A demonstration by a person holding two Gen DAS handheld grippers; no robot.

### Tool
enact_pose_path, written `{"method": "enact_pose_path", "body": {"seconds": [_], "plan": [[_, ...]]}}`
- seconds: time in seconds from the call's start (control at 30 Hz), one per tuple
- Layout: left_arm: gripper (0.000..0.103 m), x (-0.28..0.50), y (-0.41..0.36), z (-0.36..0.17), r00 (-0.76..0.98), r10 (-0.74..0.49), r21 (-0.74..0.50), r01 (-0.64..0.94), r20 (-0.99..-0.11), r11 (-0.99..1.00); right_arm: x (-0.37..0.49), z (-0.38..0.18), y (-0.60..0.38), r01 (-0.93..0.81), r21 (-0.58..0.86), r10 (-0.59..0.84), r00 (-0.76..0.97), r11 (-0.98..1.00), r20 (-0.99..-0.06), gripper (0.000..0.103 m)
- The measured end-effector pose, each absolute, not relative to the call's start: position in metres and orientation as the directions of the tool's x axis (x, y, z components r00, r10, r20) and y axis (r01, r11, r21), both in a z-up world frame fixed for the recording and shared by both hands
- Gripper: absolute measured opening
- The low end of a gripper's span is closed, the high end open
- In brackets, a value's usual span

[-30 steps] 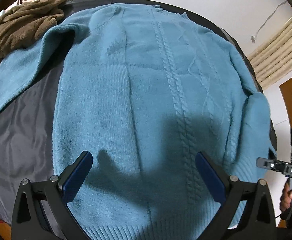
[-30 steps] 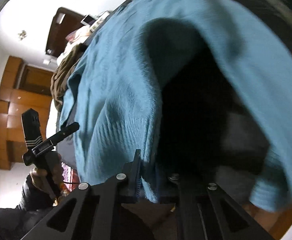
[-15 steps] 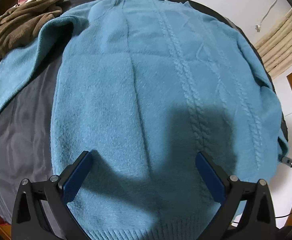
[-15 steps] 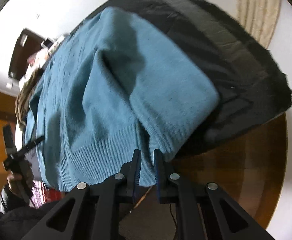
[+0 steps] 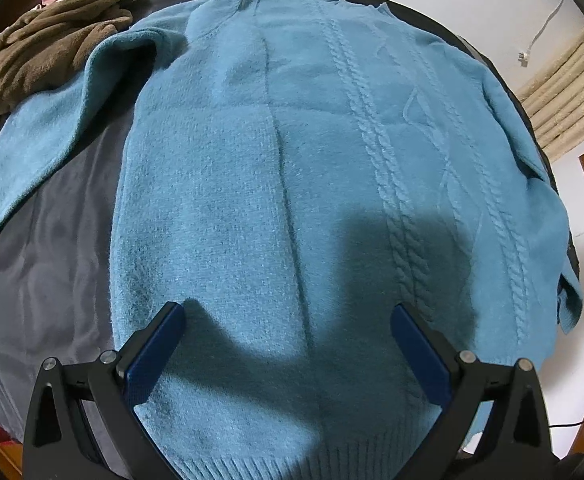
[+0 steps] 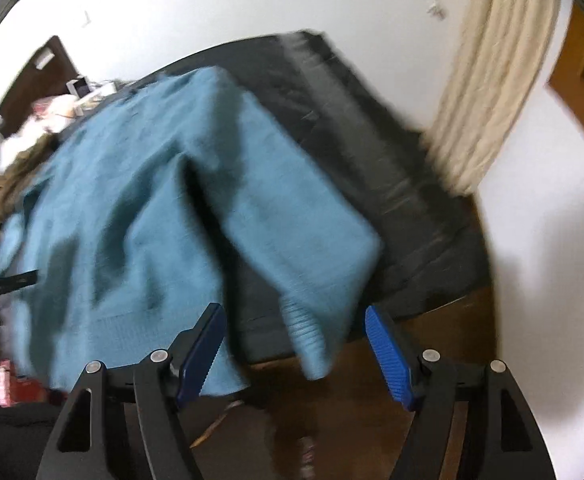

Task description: Fold clothes

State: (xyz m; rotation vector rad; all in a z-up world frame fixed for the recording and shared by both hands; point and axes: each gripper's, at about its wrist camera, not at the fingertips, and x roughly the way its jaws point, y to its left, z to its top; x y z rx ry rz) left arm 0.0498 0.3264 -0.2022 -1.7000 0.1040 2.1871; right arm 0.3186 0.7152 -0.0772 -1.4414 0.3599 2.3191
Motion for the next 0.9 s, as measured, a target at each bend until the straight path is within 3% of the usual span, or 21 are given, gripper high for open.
{"method": "enact_pose_path", "body": {"seconds": [0.2, 0.43, 0.53, 0.6, 0.77, 0.9], "plan": [[0.103, 0.048, 0.333, -0.202, -0.2, 0.242, -0.163, -0.348, -0.949, -0.923, 0.297, -0.109, 0.72, -0.362, -0.15, 0.277, -0.33, -0.92, -0.902, 0.074], [0.103, 0.047, 0.333, -0.196, -0.203, 0.243, -0.16, -0.357, -0.949, -0.92, 0.273, -0.132, 0.737, -0.382, -0.188, 0.31, -0.289, -0.905, -0.906, 0.073], [0.103, 0.045, 0.329, -0.195, -0.202, 0.246, -0.166, -0.348, -0.948, -0.923, 0.264, -0.128, 0.745, -0.402, -0.182, 0.315, -0.293, -0.897, -0.903, 0.054], [0.103, 0.044, 0.327, -0.194, -0.203, 0.249, -0.169, -0.344, -0.947, -0.924, 0.258, -0.122, 0.75, -0.418, -0.183, 0.327, -0.306, -0.89, -0.894, 0.034], [0.103, 0.045, 0.323, -0.192, -0.204, 0.263, -0.183, -0.342, -0.943, -0.922, 0.242, -0.093, 0.762, -0.487, -0.171, 0.382, -0.374, -0.856, -0.845, 0.025], [0.103, 0.044, 0.32, -0.188, -0.206, 0.274, -0.194, -0.339, -0.939, -0.921, 0.229, -0.044, 0.758, -0.524, -0.119, 0.412, -0.487, -0.843, -0.77, 0.025]]}}
